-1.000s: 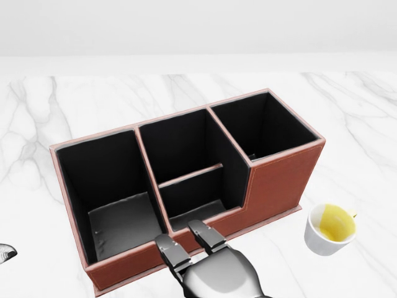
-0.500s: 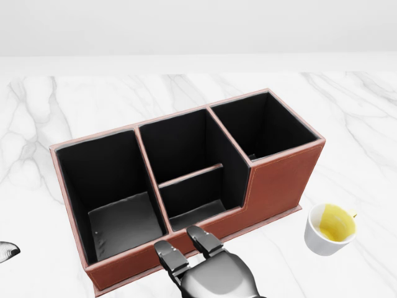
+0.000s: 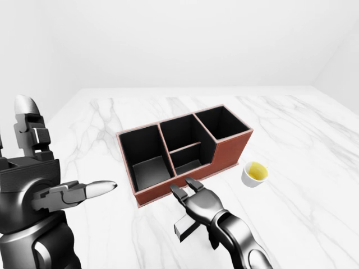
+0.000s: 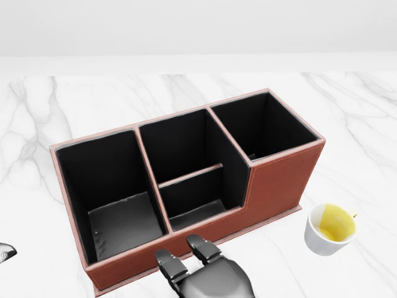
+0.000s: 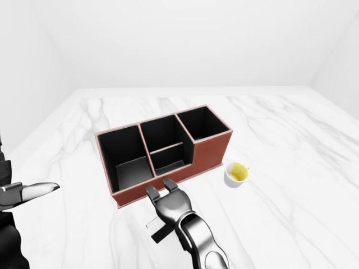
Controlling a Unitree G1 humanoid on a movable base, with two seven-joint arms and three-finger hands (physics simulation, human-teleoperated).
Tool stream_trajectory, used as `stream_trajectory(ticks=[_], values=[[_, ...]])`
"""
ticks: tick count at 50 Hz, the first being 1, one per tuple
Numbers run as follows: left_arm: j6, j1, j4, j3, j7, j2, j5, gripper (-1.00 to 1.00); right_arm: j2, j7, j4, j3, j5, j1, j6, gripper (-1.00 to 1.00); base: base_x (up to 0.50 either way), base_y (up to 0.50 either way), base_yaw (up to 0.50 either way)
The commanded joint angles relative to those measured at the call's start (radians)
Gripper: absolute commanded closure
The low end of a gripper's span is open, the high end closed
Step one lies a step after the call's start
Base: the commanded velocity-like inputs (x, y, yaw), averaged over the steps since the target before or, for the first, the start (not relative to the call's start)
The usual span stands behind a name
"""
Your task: Pick up the book and place it in the front compartment of the caddy.
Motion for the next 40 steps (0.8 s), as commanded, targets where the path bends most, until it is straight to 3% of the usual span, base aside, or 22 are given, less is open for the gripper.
stream_trajectory(ticks=[1,38,39,40], values=[[0.0,-0.016,0.069,-0.04,0.016,-0.006,0.075,-1.0,0.015,0.0,0.057,0.0,0.001,-0.035,0.0,-1.0,0.0,0.0,0.0],[0.0,-0.02,0.08,-0.029,0.019,-0.002,0.067,-1.0,0.012,0.0,0.146,0.033,-0.003,-0.017,0.0,-1.0,0.0,0.0,0.0],[0.0,-0.02,0.083,-0.032,0.02,-0.002,0.07,-1.0,0.013,0.0,0.142,0.032,-0.001,-0.016,0.0,-0.51,0.0,0.0,0.0],[0.0,-0.02,0.085,-0.034,0.019,-0.002,0.072,-1.0,0.012,0.0,0.14,0.031,0.001,-0.017,0.0,0.45,0.0,0.0,0.0]])
